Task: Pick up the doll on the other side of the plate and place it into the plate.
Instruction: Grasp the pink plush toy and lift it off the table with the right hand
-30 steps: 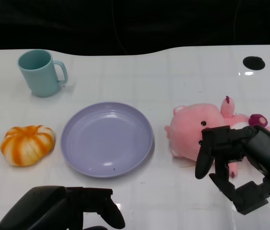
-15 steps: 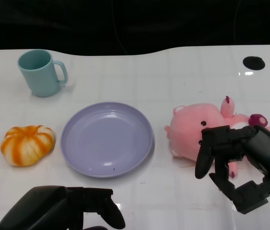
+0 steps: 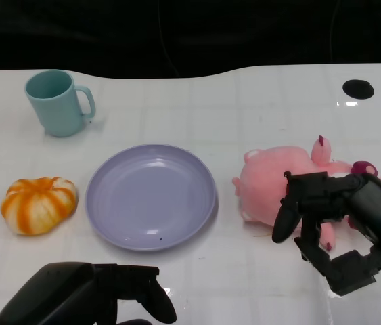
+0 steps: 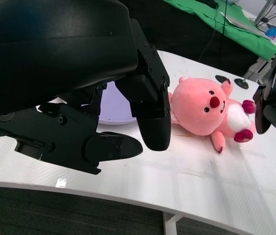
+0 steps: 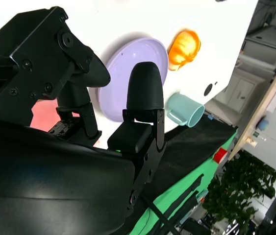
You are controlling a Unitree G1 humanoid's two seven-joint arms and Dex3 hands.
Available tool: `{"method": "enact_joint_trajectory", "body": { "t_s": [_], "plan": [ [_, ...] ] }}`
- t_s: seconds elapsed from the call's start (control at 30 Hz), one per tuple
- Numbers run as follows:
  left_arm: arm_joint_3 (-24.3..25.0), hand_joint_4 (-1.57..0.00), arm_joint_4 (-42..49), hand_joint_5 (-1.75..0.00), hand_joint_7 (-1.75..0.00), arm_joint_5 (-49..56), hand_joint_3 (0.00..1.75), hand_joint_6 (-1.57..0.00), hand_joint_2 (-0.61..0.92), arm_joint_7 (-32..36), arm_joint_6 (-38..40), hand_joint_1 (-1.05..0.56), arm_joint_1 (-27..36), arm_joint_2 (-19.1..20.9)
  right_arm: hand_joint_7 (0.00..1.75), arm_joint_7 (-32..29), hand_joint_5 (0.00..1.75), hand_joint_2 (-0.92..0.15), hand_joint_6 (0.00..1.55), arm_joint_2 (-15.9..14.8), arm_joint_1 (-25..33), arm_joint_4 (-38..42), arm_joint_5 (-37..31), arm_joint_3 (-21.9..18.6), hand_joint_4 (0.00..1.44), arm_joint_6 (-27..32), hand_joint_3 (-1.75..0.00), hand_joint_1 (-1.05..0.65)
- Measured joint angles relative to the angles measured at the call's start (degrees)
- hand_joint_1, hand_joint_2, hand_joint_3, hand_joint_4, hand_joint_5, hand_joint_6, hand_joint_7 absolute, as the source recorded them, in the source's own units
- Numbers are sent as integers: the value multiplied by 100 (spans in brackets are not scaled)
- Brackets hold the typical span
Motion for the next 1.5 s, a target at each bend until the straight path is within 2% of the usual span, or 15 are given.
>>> {"method": "enact_joint_trajectory", "body": {
  "t_s": [0.13,0.33,0.43,0.57,0.8,0.93,1.17,1.3,1.5],
  "plan": [
    [16,-62,0,-160,-87,-1,40,-73,92,0,-8,-19,0,0,107,-139,134,-31,60,57,-2,-2,-64,-4,58,83,-127,-4],
    [57,-62,0,-159,-86,-3,40,-73,92,-4,-37,-19,3,3,89,-228,122,-51,41,12,-152,-46,-496,-9,40,425,-78,-24],
    [70,-62,-1,-160,-86,-7,40,-74,92,-10,-37,-19,4,3,68,-227,113,-74,31,-118,-266,-145,-857,16,23,586,-31,-35],
    [74,-62,-1,-160,-86,-5,39,-74,92,-30,-51,-19,6,3,51,-285,112,-87,26,-275,-404,-185,-1421,38,13,636,-8,-46],
    [91,-62,0,-161,-85,-2,39,-74,92,-32,-72,-19,6,4,35,-33,101,-91,20,-669,-583,-360,-2201,72,6,1178,-1,-59],
    [93,-63,0,-161,-85,-1,39,-75,92,-33,-78,-19,6,5,23,267,88,-91,22,-888,-674,-454,-2574,125,8,1468,0,-62],
    [76,-62,14,-161,-85,10,39,-74,91,-32,-90,-19,0,3,13,837,79,-92,15,-1352,-889,-459,-3304,355,2,1564,-2,-75],
    [42,-61,31,-159,-86,11,38,-74,92,-32,-89,-19,-18,-4,12,1023,78,-92,16,-1464,-1007,-448,-3667,416,2,1553,-3,-78],
    [-58,-63,53,-159,-85,61,39,-74,92,-32,-43,-19,-51,-38,11,1249,77,-92,19,-1472,-1108,-321,-3978,505,3,1558,-3,-77]
  ]
}}
